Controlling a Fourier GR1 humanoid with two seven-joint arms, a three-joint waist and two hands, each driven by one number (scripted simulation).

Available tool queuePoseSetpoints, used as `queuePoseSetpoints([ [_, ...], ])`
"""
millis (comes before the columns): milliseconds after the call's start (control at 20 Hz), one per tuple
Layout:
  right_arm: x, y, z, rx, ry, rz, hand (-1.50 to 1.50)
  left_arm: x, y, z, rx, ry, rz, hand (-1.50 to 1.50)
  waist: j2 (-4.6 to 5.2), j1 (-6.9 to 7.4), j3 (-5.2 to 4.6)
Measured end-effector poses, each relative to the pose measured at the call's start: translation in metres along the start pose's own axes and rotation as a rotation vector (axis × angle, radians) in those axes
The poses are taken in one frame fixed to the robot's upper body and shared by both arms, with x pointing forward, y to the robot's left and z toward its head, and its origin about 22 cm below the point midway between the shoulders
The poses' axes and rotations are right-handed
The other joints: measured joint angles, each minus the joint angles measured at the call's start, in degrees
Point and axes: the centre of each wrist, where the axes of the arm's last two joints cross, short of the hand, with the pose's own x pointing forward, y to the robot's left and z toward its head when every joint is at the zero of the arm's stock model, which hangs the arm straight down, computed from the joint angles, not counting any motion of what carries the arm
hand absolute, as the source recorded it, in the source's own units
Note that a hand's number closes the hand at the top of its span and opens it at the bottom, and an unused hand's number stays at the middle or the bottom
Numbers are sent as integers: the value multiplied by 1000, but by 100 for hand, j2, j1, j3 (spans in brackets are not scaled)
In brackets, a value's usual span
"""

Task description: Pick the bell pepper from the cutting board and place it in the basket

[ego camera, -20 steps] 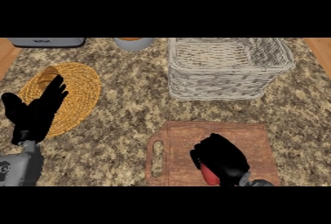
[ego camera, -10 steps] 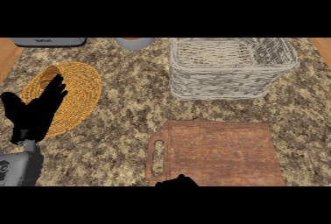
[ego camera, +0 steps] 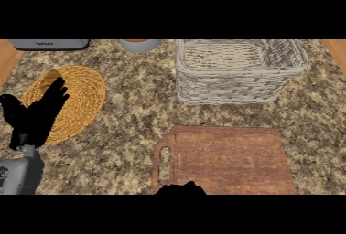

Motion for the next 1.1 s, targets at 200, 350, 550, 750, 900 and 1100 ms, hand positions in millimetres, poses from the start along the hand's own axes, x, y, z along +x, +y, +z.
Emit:
queuePoseSetpoints([
  [200,1,-6,-5,-85,10,73,150,0,-6,0,-6,0,0,0,-6,14,-6],
  [350,12,-19,-15,-160,-7,110,150,0,-6,0,-6,-1,-3,0,-4,40,-11],
  [550,46,-52,-33,-277,-9,61,150,1,-11,-1,-13,-2,-3,0,10,85,-13],
  [750,79,-92,-54,-380,14,3,150,2,-13,-1,-24,-11,-4,0,25,169,-13],
  [900,99,-115,-77,-440,30,12,150,2,-11,-3,-26,-12,-3,0,35,198,-12],
  [1100,119,-145,-112,-516,59,60,150,1,-8,-4,-24,-12,-4,0,42,182,-7],
])
